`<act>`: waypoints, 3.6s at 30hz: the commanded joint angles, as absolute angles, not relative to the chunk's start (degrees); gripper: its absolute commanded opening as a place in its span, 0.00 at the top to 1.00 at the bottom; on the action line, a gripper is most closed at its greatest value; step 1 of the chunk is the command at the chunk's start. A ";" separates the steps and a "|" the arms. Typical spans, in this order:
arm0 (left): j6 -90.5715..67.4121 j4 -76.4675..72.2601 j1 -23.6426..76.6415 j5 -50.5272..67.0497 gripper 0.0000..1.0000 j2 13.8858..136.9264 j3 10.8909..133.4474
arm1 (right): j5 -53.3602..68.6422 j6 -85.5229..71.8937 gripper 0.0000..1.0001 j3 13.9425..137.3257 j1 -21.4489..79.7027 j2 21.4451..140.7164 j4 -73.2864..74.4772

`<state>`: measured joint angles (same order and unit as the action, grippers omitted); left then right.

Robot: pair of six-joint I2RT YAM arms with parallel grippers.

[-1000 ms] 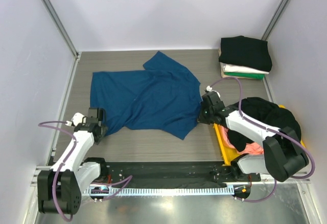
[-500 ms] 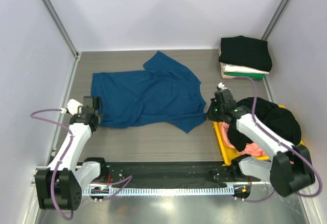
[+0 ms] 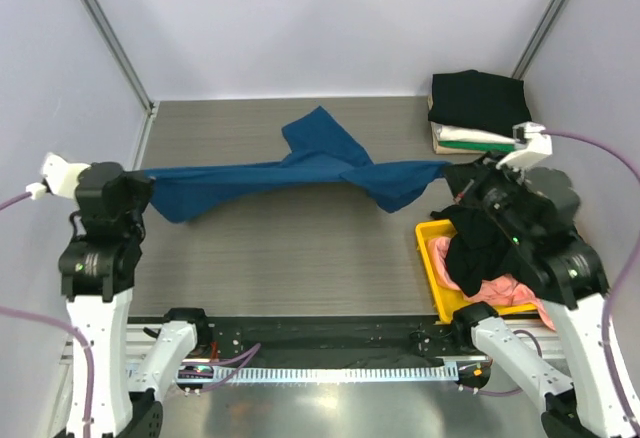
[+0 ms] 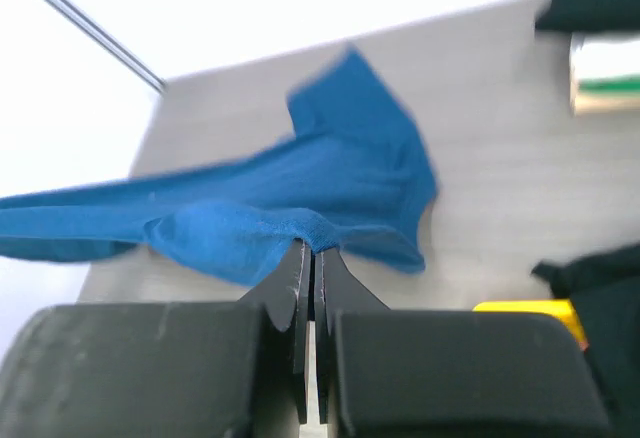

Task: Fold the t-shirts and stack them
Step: Flatten the tshirt out, then fold the tshirt

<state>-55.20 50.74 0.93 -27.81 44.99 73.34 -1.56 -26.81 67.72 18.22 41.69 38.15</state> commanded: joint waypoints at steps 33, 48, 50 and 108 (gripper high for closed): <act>-22.33 64.57 -4.22 -7.13 0.71 115.00 123.63 | -13.80 -12.56 0.14 148.46 16.96 124.75 53.93; -32.15 48.87 -4.22 -14.15 0.34 99.85 85.46 | 8.14 -30.32 0.04 76.57 21.61 95.54 16.45; -33.57 48.60 -4.74 -13.71 0.34 100.46 84.03 | 11.23 -31.11 0.05 74.54 23.11 96.41 12.67; -44.99 34.20 5.36 -7.30 0.35 77.53 51.11 | -2.20 -35.32 0.04 56.70 19.07 73.84 26.81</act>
